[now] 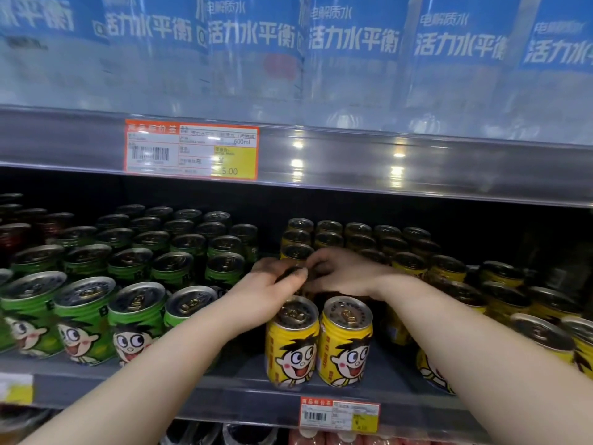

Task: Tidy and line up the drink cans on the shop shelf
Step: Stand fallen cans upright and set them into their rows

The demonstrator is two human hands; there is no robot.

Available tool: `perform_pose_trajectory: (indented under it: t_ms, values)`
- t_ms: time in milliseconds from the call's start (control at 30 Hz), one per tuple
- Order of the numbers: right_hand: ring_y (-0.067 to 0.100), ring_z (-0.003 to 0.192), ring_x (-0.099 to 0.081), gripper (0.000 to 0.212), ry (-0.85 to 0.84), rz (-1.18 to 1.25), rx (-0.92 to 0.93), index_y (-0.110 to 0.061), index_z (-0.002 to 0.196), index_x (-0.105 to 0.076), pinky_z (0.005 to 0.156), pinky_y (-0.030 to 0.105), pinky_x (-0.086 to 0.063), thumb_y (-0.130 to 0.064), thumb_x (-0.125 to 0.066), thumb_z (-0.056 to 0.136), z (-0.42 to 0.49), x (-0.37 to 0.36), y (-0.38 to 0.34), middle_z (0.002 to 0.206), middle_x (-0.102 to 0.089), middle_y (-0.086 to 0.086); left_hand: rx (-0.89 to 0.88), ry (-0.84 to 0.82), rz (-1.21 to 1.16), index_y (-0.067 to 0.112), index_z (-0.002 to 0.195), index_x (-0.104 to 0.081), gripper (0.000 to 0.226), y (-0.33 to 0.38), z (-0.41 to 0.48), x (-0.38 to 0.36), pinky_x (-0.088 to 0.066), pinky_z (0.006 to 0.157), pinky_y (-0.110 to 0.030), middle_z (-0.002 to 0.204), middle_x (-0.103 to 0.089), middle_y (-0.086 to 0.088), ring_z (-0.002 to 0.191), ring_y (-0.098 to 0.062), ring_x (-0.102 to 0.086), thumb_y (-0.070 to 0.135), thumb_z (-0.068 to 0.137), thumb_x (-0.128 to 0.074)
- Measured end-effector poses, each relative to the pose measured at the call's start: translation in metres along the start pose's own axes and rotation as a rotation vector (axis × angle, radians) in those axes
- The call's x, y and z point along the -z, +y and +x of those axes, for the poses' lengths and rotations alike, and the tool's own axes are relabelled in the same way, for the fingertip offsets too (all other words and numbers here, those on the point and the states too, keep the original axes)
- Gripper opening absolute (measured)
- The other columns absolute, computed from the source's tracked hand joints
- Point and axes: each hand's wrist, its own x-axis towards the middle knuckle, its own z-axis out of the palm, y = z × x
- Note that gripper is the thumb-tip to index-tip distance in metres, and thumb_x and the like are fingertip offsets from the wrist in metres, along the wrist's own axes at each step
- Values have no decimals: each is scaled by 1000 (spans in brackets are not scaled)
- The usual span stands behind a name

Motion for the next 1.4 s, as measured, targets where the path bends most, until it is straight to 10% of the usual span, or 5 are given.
perform_pose_trajectory:
  t_ms: [167,400,867,1067,1400]
  values:
    - [11,103,-55,51,-24,-343,-7,-30,122,-53,85,24,-47,-55,-63,78,-44,39,-3,117,-57,-7,-41,-124,80,30,131,-48,47,1,5,2,-34,101,-24,140,-40,6,123,-10,-41,51,89,-44]
    - [12,122,-46,80,-93,-527,33,-37,136,-35,98,29,-43,-55,-72,67,-87,15,7,138,-46,-11,-59,-322,372,43,143,-12,129,-13,-7,1,-16,117,-37,156,-1,10,144,-16,-2,90,30,-54]
    - [18,117,-50,52,285,-538,-67,-32,126,-48,93,31,-46,-48,-64,80,-56,25,16,134,-49,-5,-93,-251,461,42,144,-13,105,-13,-12,-4,-11,117,-40,156,1,10,144,-20,3,69,58,-68]
    - [24,132,-40,84,51,-757,-403,-27,141,-33,102,34,-41,-65,-61,72,-78,58,32,148,-36,2,-170,-186,407,40,143,-18,107,5,-7,-7,-2,116,-50,156,-1,12,143,-13,9,86,48,-36]
    - [15,118,-47,86,-55,-477,-169,-34,138,-28,94,26,-45,-35,-78,69,-88,47,27,138,-41,-3,-153,-238,509,32,146,-11,98,5,2,-16,-14,117,-38,157,-6,6,144,-16,-2,70,69,-57]
